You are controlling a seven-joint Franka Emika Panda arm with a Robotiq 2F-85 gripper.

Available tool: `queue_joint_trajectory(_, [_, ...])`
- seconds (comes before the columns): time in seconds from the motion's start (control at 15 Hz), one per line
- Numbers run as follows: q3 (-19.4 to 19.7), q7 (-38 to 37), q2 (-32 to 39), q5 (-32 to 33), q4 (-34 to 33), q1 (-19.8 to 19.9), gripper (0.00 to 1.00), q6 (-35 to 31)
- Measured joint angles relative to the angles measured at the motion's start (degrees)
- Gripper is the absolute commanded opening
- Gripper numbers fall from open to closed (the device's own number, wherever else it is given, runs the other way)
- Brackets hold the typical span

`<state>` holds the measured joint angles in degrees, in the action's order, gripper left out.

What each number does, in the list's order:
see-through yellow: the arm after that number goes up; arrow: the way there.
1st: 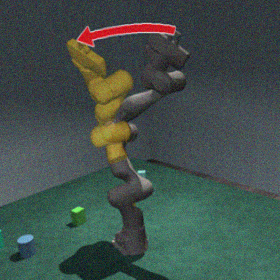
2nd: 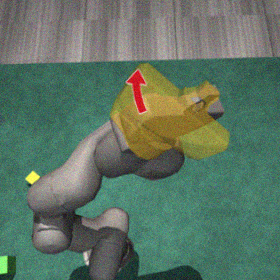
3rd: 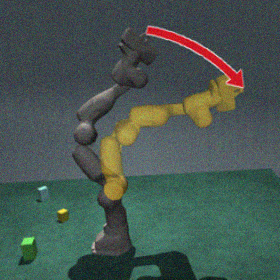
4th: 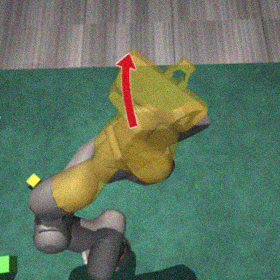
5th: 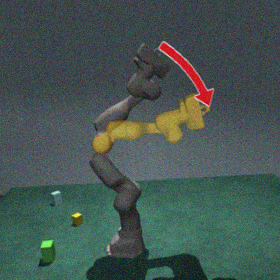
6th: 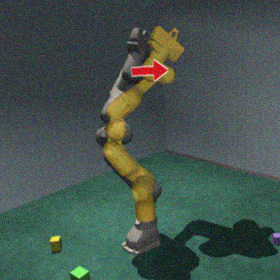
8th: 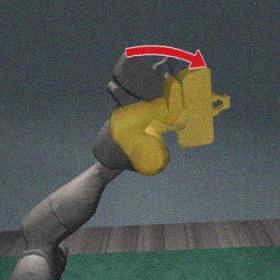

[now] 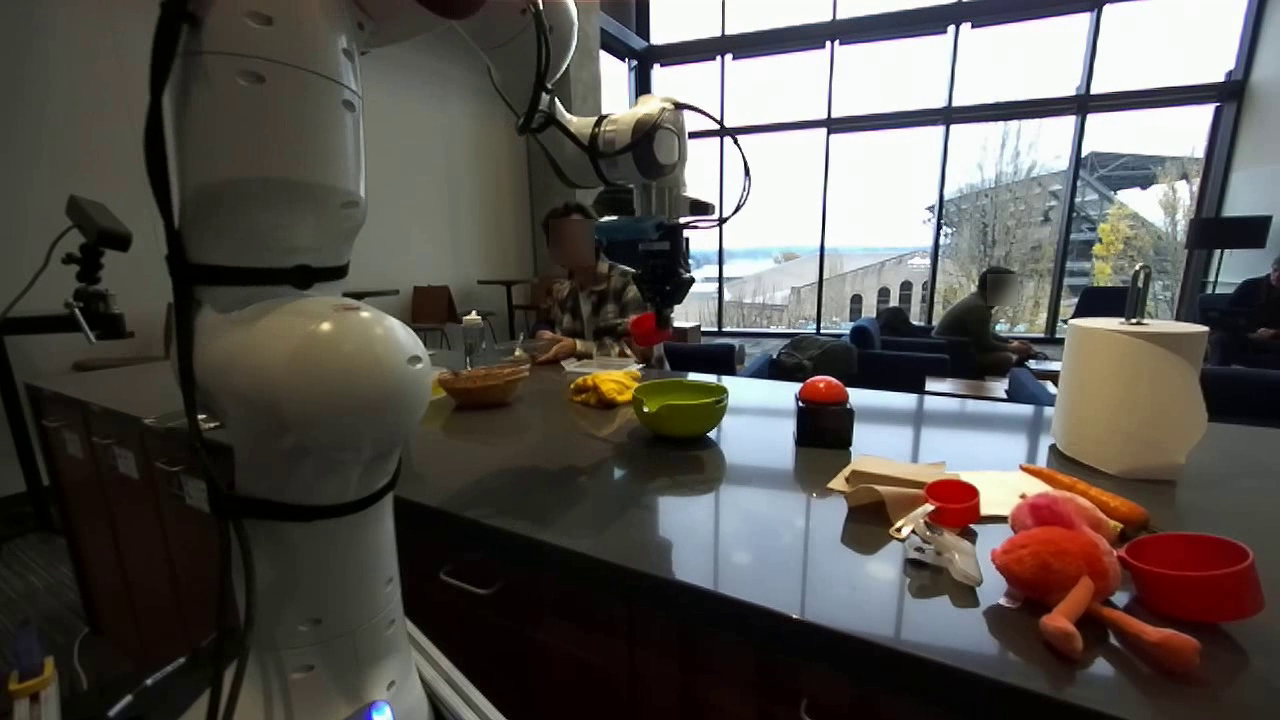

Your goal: Pick up the red toy pot and put it in the green bowl

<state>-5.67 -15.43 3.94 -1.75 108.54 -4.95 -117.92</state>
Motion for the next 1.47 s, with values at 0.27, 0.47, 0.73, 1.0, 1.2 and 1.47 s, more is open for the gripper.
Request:
queue_joint_trajectory(0.27, [0.6,-0.5,5.5,0.2,-4.5,0.0,0.01,0.4])
queue_joint_trajectory(0.47, [1.4,-1.1,10.0,0.2,-7.4,0.0,0.01,0.4])
queue_joint_trajectory(0.73, [2.1,-1.8,14.8,0.2,-10.8,0.0,0.01,0.6])
queue_joint_trajectory(1.0, [2.4,-2.7,17.7,0.2,-13.6,-0.1,0.4,1.8])
queue_joint_trajectory(1.2, [2.5,-3.4,18.9,0.2,-15.4,-0.3,0.6,2.7])
queue_joint_trajectory(1.47, [2.8,-3.8,19.4,0.2,-16.4,-0.5,0.88,3.2])
